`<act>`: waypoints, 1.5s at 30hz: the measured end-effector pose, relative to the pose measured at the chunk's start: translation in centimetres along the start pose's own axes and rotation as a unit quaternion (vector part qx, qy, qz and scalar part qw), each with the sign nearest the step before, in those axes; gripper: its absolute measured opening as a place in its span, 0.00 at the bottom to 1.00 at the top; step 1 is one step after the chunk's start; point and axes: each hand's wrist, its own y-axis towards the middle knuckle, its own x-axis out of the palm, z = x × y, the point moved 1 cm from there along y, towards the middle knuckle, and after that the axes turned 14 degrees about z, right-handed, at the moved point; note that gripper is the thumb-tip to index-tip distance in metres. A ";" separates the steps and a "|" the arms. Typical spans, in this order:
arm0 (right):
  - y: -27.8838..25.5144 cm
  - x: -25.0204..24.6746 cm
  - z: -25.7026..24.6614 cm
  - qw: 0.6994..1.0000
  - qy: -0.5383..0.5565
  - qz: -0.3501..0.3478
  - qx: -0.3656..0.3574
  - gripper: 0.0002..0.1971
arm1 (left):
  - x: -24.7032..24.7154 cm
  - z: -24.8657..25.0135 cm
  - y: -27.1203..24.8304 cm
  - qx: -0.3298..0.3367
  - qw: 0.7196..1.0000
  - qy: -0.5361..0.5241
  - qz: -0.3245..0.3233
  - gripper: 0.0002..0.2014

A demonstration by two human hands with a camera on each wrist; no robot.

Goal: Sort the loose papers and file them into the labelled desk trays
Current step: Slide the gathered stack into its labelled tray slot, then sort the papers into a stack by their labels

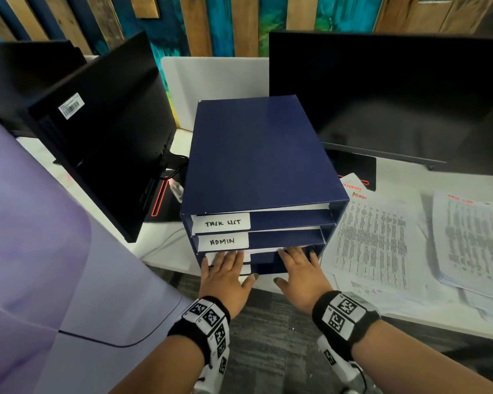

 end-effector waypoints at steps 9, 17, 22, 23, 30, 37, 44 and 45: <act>0.7 -2.5 1.8 0.988 0.123 -0.088 -0.042 0.28 | -2.2 1.6 1.9 0.009 1.000 0.020 0.002 0.25; -2.1 -4.6 9.7 0.937 0.318 -0.069 0.129 0.09 | -3.6 11.6 0.2 0.112 0.992 -0.064 0.004 0.15; -2.7 -6.6 17.5 0.945 0.257 -0.033 0.197 0.08 | -2.3 18.0 1.7 0.160 0.980 -0.114 -0.038 0.17; -2.7 -7.1 19.3 0.945 0.250 -0.022 0.211 0.08 | -1.7 19.4 2.3 0.165 0.977 -0.122 -0.050 0.17; -2.1 -10.3 30.4 0.960 0.116 0.001 0.254 0.13 | 2.2 26.2 7.8 0.150 0.975 -0.100 -0.131 0.23; -1.2 -11.3 38.7 0.937 0.045 0.002 0.347 0.31 | 5.3 30.8 11.1 0.127 0.969 -0.074 -0.198 0.28; -1.8 -13.5 46.4 0.866 -0.022 0.027 0.500 0.46 | 5.1 33.5 13.9 0.045 0.982 -0.046 -0.178 0.28; -2.0 -13.4 47.3 0.854 -0.020 0.014 0.520 0.51 | 4.7 33.8 14.2 0.034 0.983 -0.048 -0.172 0.28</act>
